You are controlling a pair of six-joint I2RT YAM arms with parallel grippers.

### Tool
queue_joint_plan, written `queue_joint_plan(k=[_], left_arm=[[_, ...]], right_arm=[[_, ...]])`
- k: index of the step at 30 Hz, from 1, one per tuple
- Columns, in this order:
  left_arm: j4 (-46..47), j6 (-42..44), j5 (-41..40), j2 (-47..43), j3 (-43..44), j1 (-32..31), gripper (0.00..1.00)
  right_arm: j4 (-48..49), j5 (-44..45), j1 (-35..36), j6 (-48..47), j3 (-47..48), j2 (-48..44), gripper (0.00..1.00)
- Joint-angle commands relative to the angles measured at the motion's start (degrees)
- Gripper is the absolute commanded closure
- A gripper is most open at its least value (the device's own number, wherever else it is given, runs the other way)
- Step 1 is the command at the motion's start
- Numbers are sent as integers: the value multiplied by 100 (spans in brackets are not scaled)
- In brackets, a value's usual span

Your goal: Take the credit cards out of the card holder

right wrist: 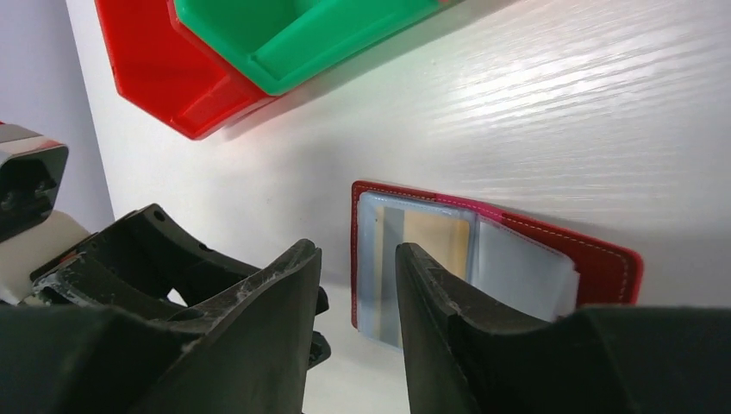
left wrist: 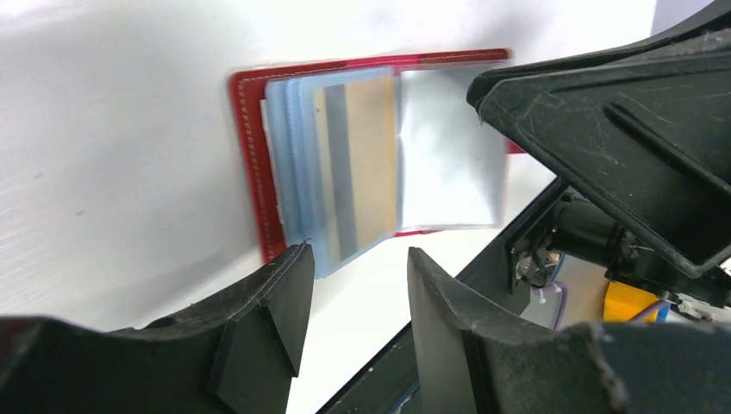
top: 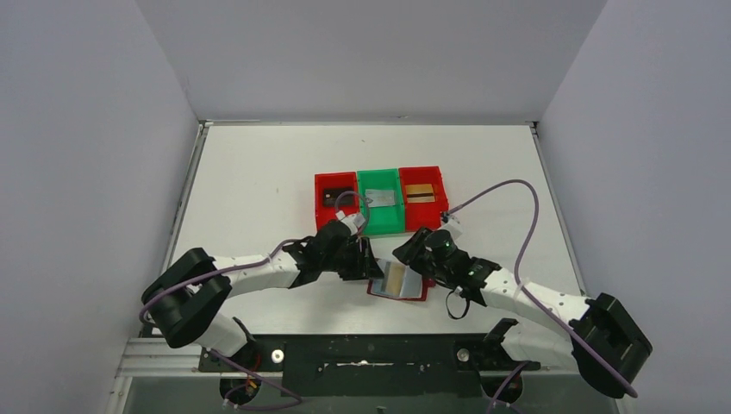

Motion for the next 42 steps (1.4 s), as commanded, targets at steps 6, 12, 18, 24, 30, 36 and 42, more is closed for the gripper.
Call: queue_joint_plan(k=[6,12,18,24,30,36,42], left_arm=[[297,99,-135,284,657,-212,57],[111,-197,-1018,-472,160,-195,57],[-455,-359,-1690,-1317,-218,-78,57],[-914,-406,-2020,-2115,-476,102,57],[-1432,-543,-2447,-2825,-665,185,57],[-1741,-657,-2530,-3338,-878,227,57],[-1282,-674,-1939,-3219,-1001,254,56]], right_arm=[[-638,475,-57,-58,-209,-665,61],[-474,-187,-19,-549,-43,-135,59],[-1396,122,242,-679,622,685,50],[-1647,321,674,-709,1050,1641,52],[-1404,468,1141,-421,1379,2314,75],[-357,-71,1080,-668,1286,2349,86],[859,-1053,593,-310,614,2375,96]])
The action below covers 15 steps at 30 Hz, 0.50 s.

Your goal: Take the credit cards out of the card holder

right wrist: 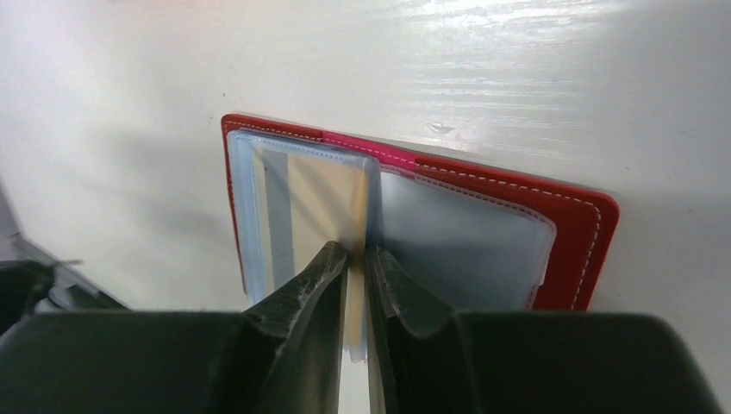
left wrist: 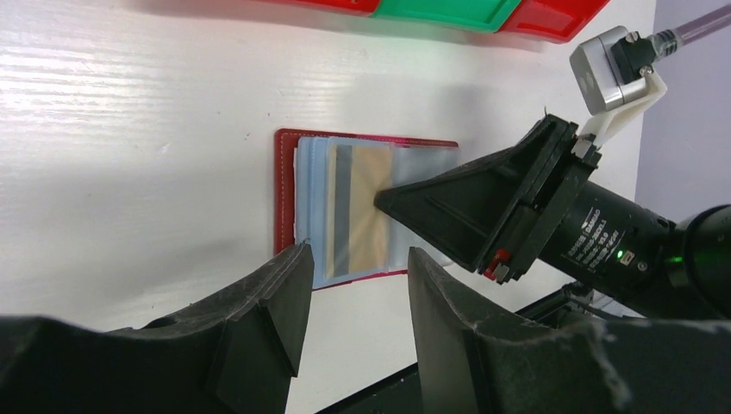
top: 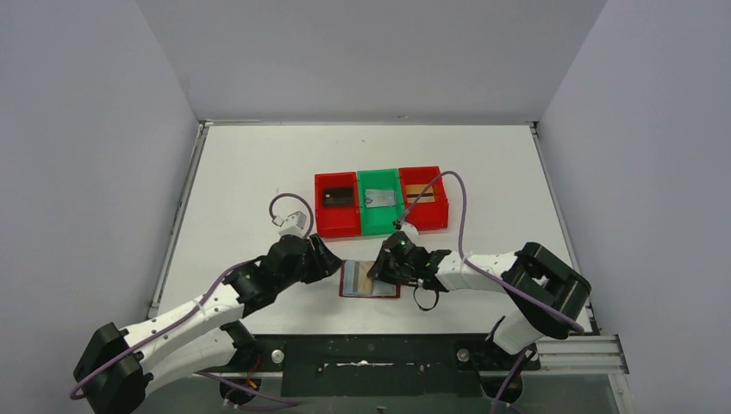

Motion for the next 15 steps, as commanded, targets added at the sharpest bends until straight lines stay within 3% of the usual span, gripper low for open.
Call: queue_joint_plan(k=[1,4,15], left_arm=[[528,-75,499,149,-22,42,56],[961,-75,751,508,-27,44,56],[1585,4,1253,1243,61,73,56]], right_arm=[[1269,-954,-439,361,-671,96,97],[2274,-1391,-702,693,-1181,182,99],[4381,-2174,-1165,1291,-2143,822,100]])
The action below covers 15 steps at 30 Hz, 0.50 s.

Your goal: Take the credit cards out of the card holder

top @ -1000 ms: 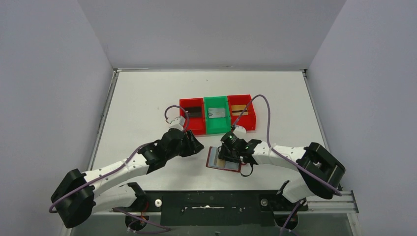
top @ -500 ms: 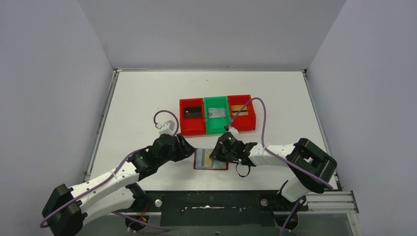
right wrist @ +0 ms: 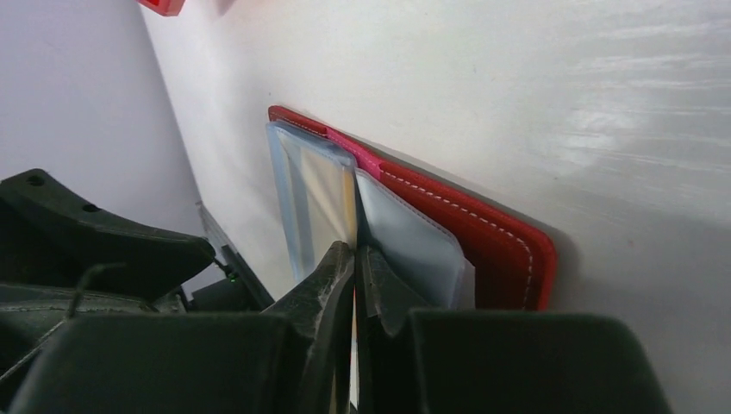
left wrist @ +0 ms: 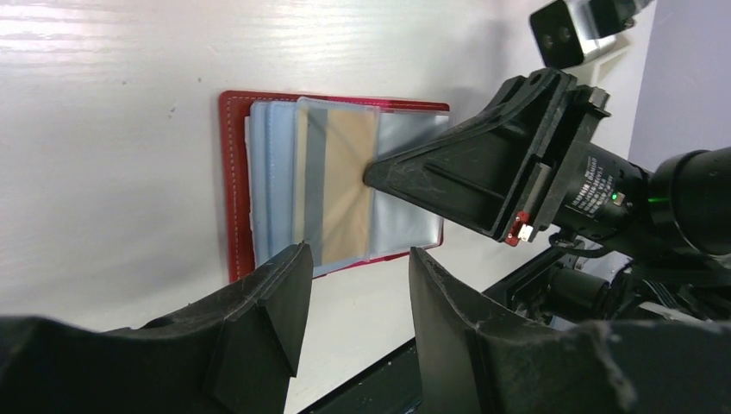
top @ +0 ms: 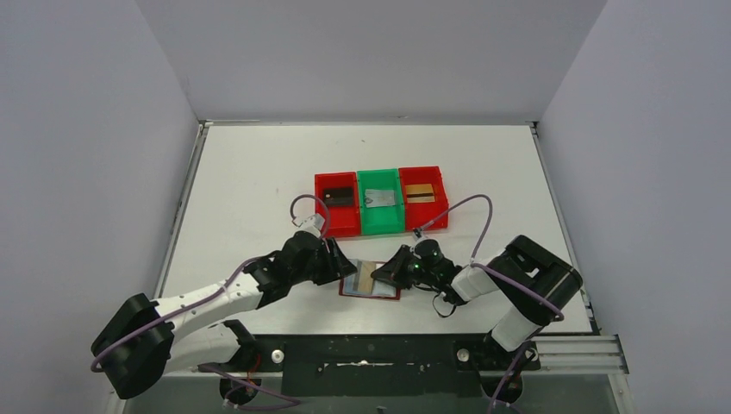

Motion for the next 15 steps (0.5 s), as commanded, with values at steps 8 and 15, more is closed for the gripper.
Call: queue_joint_plan(k=[8,15], left_arm=[[972,183,467,864,381,47,53],[1001,360,474,1330,564,67,52]], right_arm=[[2743,-544,-229,946,-936,1481,100],[3003,-530,-253,971,-982,1699,100]])
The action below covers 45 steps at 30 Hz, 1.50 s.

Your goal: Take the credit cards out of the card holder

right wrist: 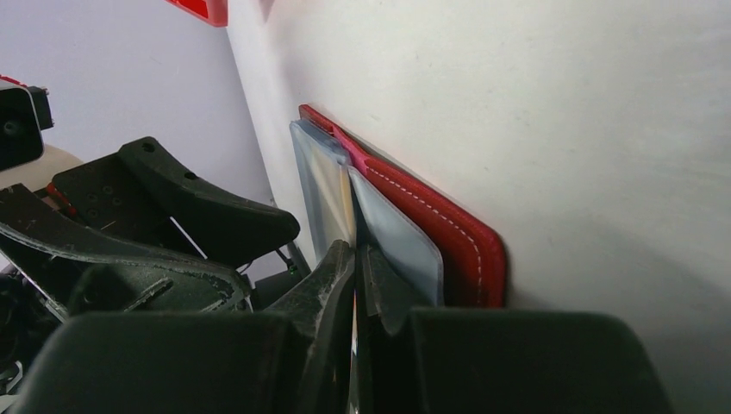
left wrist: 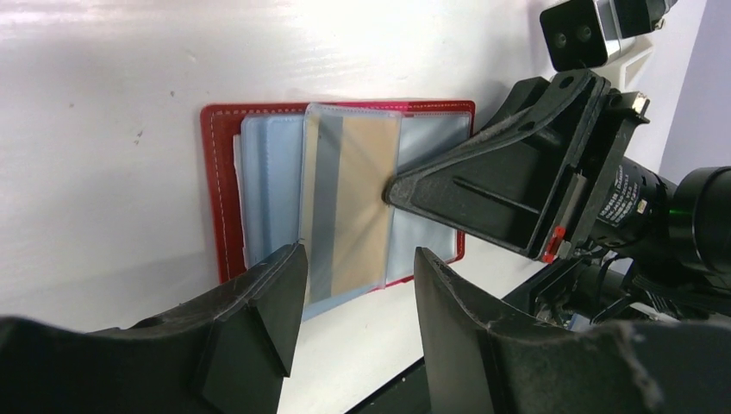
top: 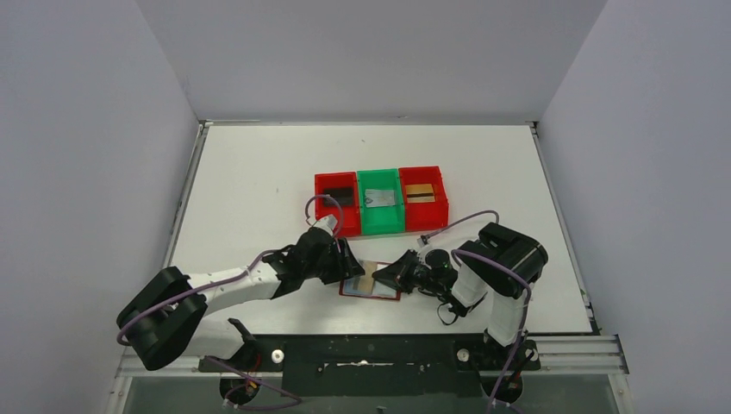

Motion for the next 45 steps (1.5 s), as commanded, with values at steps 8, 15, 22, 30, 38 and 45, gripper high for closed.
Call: queue_joint_plan(k=[8,15,22,30,38,45], left_arm=[[140,421,-133,526,632,130,51],[367,618,530,1022,861,144,52],[212,471,423,1041,811,141,52],[-138,545,197,937,742,152,52],[-95,535,240,960,633,152,52],[41,418,145,775,470,161,53]], right_arm=[[-126,-11,-26,9,-321,274,98],[-608,53,-47,-148,-215,64,93],[-1485,170,-38,-417,-29,-304,87],[-2627,463,25,-721,244,-809,70],[-6003,1838,549,-1585,1511,-1630,67],[-7350,2553,899,-1824,2340,-1514,87]])
